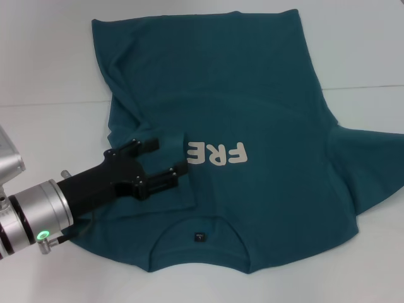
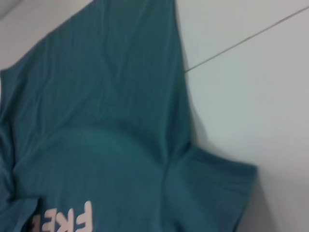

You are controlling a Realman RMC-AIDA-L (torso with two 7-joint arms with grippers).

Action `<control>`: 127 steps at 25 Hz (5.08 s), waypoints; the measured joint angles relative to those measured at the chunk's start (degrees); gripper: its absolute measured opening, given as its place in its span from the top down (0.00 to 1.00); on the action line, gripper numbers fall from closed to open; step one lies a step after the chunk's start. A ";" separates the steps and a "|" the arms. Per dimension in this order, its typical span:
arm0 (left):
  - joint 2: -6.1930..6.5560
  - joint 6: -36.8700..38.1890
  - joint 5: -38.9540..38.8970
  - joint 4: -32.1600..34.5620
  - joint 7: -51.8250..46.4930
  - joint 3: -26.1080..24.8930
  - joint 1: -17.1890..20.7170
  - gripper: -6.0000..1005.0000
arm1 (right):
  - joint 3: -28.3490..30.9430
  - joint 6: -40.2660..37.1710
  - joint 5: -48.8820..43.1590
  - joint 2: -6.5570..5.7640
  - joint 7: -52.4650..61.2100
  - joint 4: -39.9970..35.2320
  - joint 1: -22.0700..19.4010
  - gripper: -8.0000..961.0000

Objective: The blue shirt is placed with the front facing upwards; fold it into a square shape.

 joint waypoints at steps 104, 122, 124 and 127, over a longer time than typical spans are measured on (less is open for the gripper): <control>-0.01 0.61 0.06 -0.26 1.48 -0.03 0.71 0.13 | -10.75 38.23 5.58 5.33 2.82 28.25 8.87 0.50; -0.01 0.62 0.06 -0.30 1.75 -0.03 0.49 0.13 | -11.30 38.00 12.65 6.42 -0.82 26.42 9.88 0.96; -0.01 0.62 0.06 -0.30 1.75 -0.03 0.41 0.13 | -11.10 38.29 12.81 6.66 -0.56 26.41 10.13 0.96; -0.01 0.61 0.06 -0.30 1.75 -0.03 0.34 0.13 | -11.01 38.67 12.97 6.87 -0.54 26.39 10.73 0.95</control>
